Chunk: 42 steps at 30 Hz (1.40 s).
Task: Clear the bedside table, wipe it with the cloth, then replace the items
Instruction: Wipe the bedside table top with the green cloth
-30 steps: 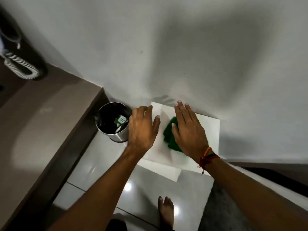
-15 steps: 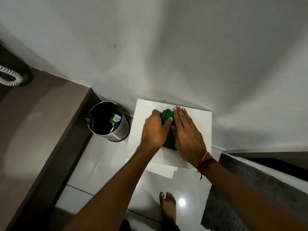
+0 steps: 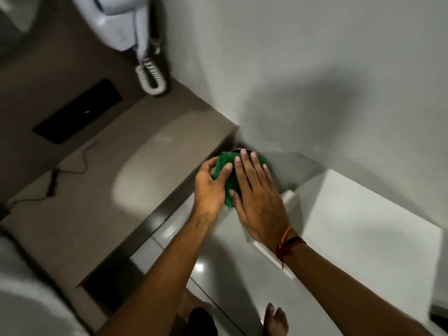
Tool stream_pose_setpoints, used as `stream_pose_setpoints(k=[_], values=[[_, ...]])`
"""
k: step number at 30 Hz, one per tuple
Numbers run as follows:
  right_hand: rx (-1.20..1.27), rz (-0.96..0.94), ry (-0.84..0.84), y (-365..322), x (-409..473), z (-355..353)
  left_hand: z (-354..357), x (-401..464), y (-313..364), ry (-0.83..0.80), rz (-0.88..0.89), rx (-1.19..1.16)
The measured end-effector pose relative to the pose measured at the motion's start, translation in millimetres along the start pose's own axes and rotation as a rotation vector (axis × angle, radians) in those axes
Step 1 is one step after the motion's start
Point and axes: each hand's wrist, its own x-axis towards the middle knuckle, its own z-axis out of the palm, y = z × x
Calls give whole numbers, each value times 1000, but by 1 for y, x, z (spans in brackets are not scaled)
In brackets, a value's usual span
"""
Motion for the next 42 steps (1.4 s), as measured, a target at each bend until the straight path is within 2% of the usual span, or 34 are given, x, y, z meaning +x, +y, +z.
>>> stream_pose_setpoints(k=[4,12,15,16,19,21,23,26,29,33,37,42], values=[[-32,-175,-104,-93,47,39,-108,28,-10,142,-45,-185],[-44,-593,-403,-272,97,150,-313,66,-74,625,-184,-358],[-107,-733,-525,-322,101,203,-368,73,-111,700,-235,-407],[-120,-722,-554,-324,102,214,-371,76,-115,688,-230,-378],[-173,-710,-603,-338,94,248,-395,73,-143,701,-178,-218],[-218,-739,-548,-347,90,266,-413,66,-162,743,-135,97],[-234,-750,-450,-347,98,271,-418,55,-169,697,1,523],[-200,-842,-429,-351,107,285,-424,42,-189,571,51,855],[-192,-917,-416,-345,112,297,-422,39,-207,547,70,880],[-158,-1007,-396,-347,135,308,-420,47,-220,609,90,890],[-124,-1116,-351,-370,194,317,-411,59,-229,698,13,1106],[-97,-1060,-286,-393,237,323,-404,73,-232,750,-73,1222]])
